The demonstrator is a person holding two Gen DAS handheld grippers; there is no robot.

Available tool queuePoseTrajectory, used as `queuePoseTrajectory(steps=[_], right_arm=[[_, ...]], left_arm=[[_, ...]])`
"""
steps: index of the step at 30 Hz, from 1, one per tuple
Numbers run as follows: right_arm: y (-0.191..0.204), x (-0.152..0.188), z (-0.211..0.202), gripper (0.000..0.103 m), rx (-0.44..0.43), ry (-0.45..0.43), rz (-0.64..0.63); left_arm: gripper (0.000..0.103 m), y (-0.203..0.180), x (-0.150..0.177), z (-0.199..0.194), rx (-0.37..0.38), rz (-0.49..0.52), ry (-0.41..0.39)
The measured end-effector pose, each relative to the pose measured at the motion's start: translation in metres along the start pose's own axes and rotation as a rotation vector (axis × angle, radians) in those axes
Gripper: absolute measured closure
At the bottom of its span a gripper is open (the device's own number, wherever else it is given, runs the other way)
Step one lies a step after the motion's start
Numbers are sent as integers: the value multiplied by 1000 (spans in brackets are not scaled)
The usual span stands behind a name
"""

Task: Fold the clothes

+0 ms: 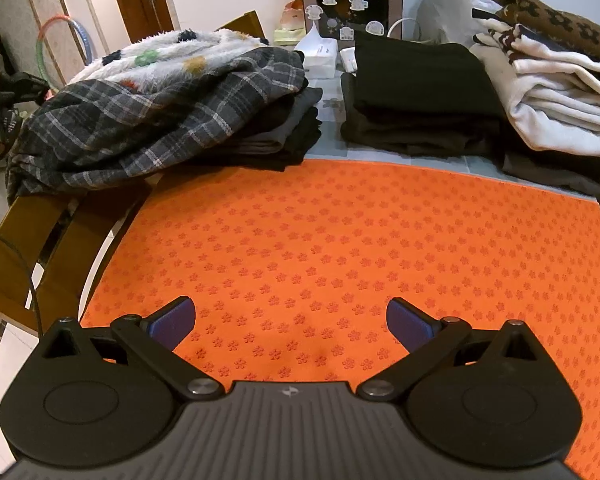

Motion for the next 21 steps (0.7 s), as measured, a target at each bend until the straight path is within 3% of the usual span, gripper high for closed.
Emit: queuePoseTrajectory(steps=[3, 5, 16, 21], right_arm=[[1, 1, 0, 1, -3, -3, -3], [0, 1, -1, 1, -6, -9, -5], [-1, 3, -9, 1, -17, -27, -2], [3, 5, -12, 1, -31, -33, -16]], left_arm=[[85, -2, 8, -11, -12, 23, -10], [89, 1, 14, -20, -16, 41, -13], [95, 61, 66, -106, 47, -8, -39], [98, 90, 110, -139, 63, -31, 15]])
Point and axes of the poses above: each gripper's, at about its wrist camera, not at the fingertips, and z roughly the way its jaws point, y to its left, x to its underside, the point moved 2 cm from there along z, roughly the way its jaws point, and after that the axes turned 8 degrees about x, right-handed, at the moved point
